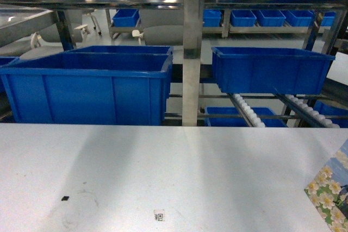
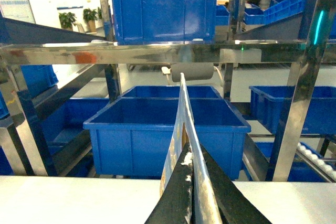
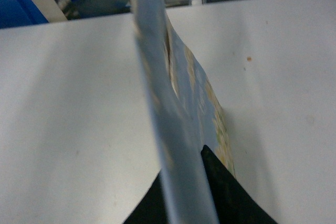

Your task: Move flower gift bag to table near conveyor

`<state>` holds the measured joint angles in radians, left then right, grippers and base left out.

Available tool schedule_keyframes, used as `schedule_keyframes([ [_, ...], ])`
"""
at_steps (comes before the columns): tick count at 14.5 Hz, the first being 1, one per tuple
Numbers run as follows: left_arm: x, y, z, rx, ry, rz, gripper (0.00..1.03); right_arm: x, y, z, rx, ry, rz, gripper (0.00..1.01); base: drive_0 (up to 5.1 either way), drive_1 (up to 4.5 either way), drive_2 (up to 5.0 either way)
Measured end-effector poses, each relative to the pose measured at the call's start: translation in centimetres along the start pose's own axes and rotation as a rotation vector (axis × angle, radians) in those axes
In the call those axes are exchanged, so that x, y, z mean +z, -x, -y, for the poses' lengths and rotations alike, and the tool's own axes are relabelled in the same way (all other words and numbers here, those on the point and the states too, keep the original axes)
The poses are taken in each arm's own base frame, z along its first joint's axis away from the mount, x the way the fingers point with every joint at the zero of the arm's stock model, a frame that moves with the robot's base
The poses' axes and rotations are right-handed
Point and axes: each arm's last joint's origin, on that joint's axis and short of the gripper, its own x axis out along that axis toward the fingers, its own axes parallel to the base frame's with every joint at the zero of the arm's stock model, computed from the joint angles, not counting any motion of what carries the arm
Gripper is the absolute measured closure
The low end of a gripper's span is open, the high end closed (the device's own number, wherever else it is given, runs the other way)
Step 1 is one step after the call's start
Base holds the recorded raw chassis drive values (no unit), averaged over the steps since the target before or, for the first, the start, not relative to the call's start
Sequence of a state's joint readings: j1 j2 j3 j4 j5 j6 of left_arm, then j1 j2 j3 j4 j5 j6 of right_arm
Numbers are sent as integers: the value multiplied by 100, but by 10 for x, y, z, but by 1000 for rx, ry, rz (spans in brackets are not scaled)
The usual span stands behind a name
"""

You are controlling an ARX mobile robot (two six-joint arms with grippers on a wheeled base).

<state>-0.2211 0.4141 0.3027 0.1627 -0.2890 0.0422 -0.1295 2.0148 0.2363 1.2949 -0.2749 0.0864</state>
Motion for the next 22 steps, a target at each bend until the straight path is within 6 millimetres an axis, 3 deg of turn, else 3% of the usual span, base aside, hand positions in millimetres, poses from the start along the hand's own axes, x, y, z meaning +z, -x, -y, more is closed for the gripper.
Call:
schedule_keyframes([
  [3, 0, 0, 0, 0, 0, -1, 101, -9, 15, -1, -78, -30, -36, 53, 0, 0, 0],
  [6, 0, 0, 0, 0, 0, 0, 101, 18, 35, -9, -114, 10, 127, 11, 0, 0, 0],
  [7, 0, 0, 0, 0, 0, -1, 101, 25, 43, -11, -133, 26, 178, 1, 0, 0, 0],
  [12, 0, 0, 0, 0, -1, -1, 101, 41, 86, -21, -238, 65, 294, 3, 0, 0, 0],
  [14, 0, 0, 0, 0, 0, -1, 101, 48, 116, -33, -265, 66, 327, 3, 0, 0, 0],
  [17, 0, 0, 0, 0, 0, -1, 101, 34, 157, -52, -236, 66, 365, 3, 0, 0, 0],
  [20, 0, 0, 0, 0, 0, 1, 101, 35, 160, -55, -209, 69, 384, 3, 0, 0, 0],
  [22, -19, -19, 20, 4, 69, 12, 101, 35, 160, -55, -209, 69, 384, 3, 0, 0, 0],
])
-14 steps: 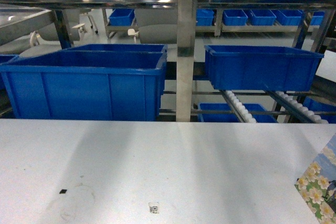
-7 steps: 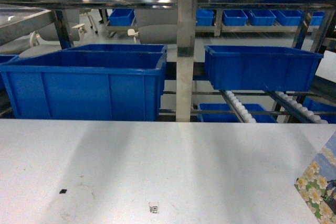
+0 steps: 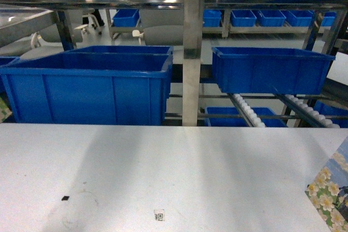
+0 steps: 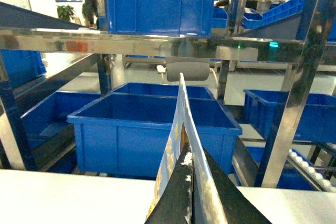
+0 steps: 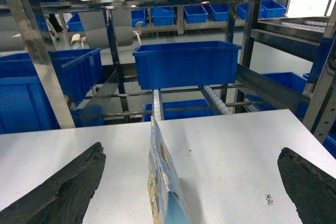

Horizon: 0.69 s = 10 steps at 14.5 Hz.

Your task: Move flower gift bag to table near conveyor

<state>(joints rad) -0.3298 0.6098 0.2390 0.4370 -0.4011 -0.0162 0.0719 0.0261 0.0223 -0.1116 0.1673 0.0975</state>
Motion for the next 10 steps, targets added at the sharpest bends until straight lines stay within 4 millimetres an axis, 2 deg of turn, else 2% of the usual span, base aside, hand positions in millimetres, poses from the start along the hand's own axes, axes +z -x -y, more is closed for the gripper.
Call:
schedule_keyframes([
  [3, -14, -25, 19, 9, 18, 17, 101, 0, 0, 0, 0, 0, 0, 3, 0, 0, 0],
  [7, -43, -58, 30, 50, 28, -19, 101, 0, 0, 0, 0, 0, 0, 3, 0, 0, 0],
  [10, -48, -67, 31, 64, 35, -17, 101, 0, 0, 0, 0, 0, 0, 3, 0, 0, 0],
])
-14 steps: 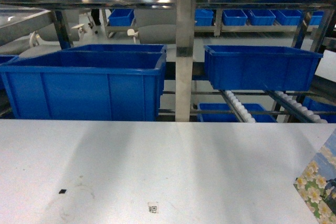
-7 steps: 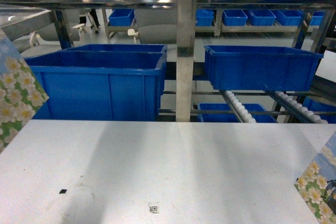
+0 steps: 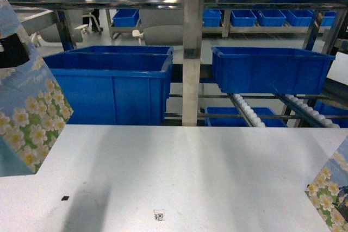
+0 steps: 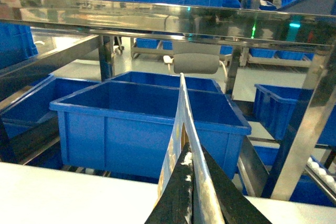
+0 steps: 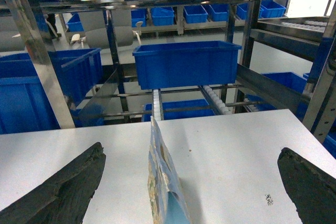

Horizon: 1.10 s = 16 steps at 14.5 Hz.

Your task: Move flower gift bag to table near conveyor

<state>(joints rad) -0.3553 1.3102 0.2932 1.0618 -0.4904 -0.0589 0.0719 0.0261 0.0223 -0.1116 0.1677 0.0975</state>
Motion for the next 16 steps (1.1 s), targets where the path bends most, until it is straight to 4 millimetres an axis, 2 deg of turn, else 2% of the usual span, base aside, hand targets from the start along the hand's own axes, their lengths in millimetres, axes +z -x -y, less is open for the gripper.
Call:
schedule_keyframes([
  [3, -14, -19, 3, 23, 12, -6, 101, 0, 0, 0, 0, 0, 0, 3, 0, 0, 0],
  [5, -45, -45, 2, 65, 9, -60, 101, 0, 0, 0, 0, 0, 0, 3, 0, 0, 0],
  [6, -55, -51, 1, 78, 8, -82, 101, 0, 0, 0, 0, 0, 0, 3, 0, 0, 0],
  [9, -70, -57, 0, 95, 3, -129, 101, 0, 0, 0, 0, 0, 0, 3, 0, 0, 0],
  [11, -88, -60, 2, 105, -23, -182, 101, 0, 0, 0, 0, 0, 0, 3, 0, 0, 0],
  [16, -120, -52, 7, 123, -55, -275, 101, 0, 0, 0, 0, 0, 0, 3, 0, 0, 0],
])
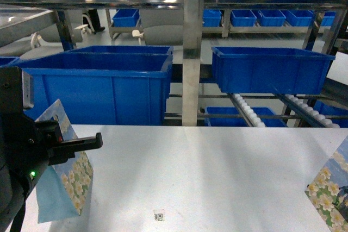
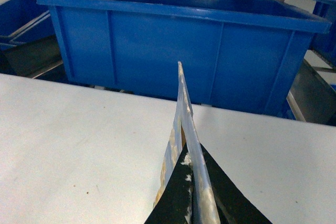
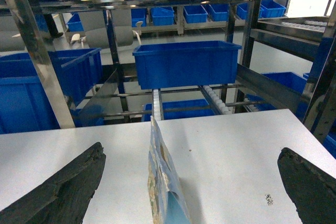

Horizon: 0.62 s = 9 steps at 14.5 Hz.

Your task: Move flower gift bag to table near conveyor

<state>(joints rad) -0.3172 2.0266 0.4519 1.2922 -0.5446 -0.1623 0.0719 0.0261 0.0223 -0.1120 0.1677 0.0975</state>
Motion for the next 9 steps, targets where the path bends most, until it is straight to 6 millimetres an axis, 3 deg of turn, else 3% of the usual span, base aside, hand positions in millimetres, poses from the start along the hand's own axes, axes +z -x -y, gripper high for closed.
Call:
schedule_keyframes([
  [4, -13, 22, 0, -12, 0, -49, 100, 0, 0, 0, 0, 0, 0, 3, 0, 0, 0],
  [7, -7, 42, -6, -28, -4, -45, 60, 0, 0, 0, 0, 0, 0, 3, 0, 0, 0],
  [9, 14, 48, -8, -54, 47, 28, 37, 0, 0, 0, 0, 0, 0, 3, 0, 0, 0],
])
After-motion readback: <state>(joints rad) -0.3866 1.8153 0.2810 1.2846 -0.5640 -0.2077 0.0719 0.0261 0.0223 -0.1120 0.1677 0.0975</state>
